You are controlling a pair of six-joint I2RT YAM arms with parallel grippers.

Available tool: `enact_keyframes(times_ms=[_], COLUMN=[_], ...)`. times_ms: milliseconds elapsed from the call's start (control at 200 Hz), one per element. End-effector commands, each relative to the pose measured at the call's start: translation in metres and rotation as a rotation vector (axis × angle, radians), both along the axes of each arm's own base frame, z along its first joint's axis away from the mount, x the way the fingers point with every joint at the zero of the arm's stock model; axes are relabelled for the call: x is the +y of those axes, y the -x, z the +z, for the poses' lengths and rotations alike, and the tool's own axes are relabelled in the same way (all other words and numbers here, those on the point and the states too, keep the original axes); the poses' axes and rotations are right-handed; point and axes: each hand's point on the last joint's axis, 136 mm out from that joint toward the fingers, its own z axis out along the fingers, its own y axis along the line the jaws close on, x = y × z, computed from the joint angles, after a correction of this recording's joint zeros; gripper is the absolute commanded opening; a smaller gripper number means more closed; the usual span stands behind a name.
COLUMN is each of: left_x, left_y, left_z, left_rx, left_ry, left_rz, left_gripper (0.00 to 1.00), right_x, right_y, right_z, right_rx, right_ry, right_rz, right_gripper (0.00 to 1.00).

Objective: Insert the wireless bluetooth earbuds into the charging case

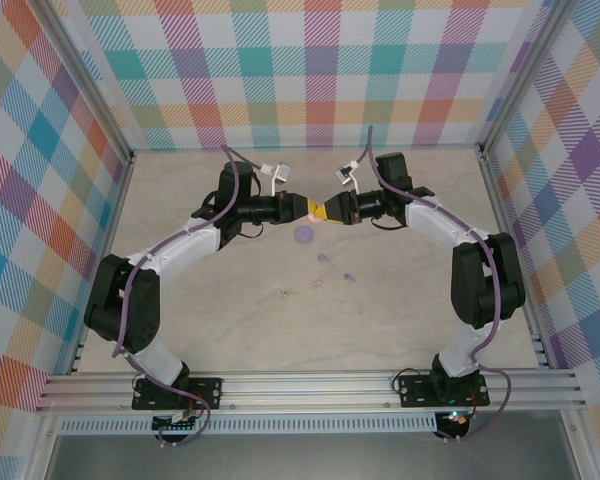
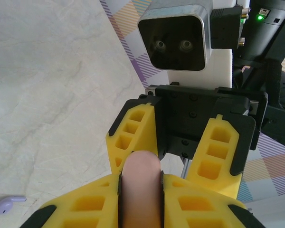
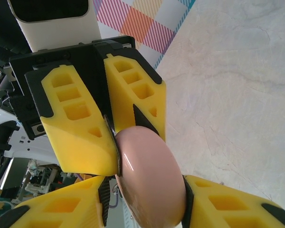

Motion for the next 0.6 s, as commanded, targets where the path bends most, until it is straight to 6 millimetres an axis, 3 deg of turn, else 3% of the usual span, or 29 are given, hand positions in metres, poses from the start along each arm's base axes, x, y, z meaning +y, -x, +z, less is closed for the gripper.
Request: enact_keyframes(times_ms=[0,170,280,455,595], left_x=[-0.006,-0.006,-0.004,-0.001,0.000], left_y=[0.007,0.008,0.011,0.016,0.023], left_z=[0.018,0.016,0.015,0.019,0.019], left_rx=[-0.042,-0.036,-0.037,-0.039,-0.030], left_ry=[0.031,0.028,0.012,0.008,0.023], left_rz=[-0.020,-0.021,-0.015,-0.013,-0.022], left_gripper=[0.22,0.22,0.30,0.41,0.42], right_x=[0.007,0.007,0.005,0.002,0.002], right_y=[0.006,0.003,0.000,0.000,-0.001], right_z=[0.021,0.023,0.023,0.026,0.032], right_rx=[-0.053,-0.073,-0.084,-0.098,-0.108], right_ry=[-0.067,-0.050,-0.020,0.001,-0.003], right_rz=[0.065,0.037,0.001,-0.027,-0.037], right_gripper=[0.43,0.31,0.24,0.17,0.15])
